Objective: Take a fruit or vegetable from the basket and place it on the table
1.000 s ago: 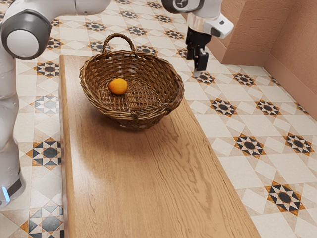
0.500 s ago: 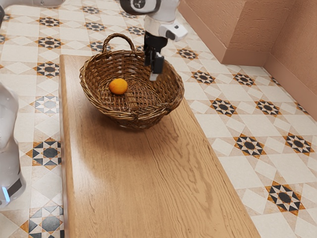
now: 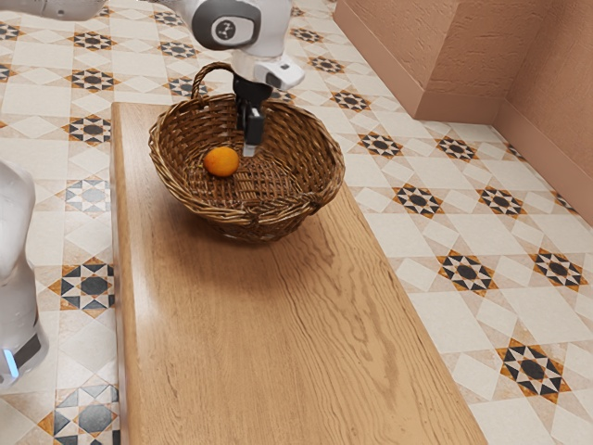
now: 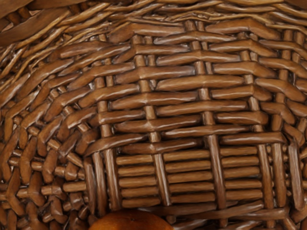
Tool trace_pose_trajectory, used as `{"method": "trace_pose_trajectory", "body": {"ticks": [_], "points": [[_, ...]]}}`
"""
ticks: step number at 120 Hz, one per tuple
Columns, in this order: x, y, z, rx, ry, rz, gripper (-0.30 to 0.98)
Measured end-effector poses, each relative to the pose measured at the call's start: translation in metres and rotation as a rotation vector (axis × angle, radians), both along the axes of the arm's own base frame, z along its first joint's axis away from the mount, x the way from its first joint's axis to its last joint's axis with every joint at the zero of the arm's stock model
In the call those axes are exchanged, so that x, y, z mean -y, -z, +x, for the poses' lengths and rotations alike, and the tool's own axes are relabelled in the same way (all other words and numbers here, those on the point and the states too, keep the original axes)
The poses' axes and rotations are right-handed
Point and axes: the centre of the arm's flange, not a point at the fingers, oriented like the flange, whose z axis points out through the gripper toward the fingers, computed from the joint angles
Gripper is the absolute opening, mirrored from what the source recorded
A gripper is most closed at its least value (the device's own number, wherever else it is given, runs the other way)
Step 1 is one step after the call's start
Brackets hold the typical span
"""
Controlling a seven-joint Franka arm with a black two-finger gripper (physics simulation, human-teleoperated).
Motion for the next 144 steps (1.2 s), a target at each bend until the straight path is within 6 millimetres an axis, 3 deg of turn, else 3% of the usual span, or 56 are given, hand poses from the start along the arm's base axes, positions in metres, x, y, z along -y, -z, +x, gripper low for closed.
{"method": "trace_pose_trajectory", "body": {"ticks": [32, 120, 144], "points": [[-0.03, 0.033, -0.009, -0.008, 0.004, -0.018, 0.68], [-0.024, 0.046, -0.013, 0.013, 0.073, -0.077, 0.68], [-0.035, 0.052, -0.024, 0.002, 0.055, -0.091, 0.68]]}}
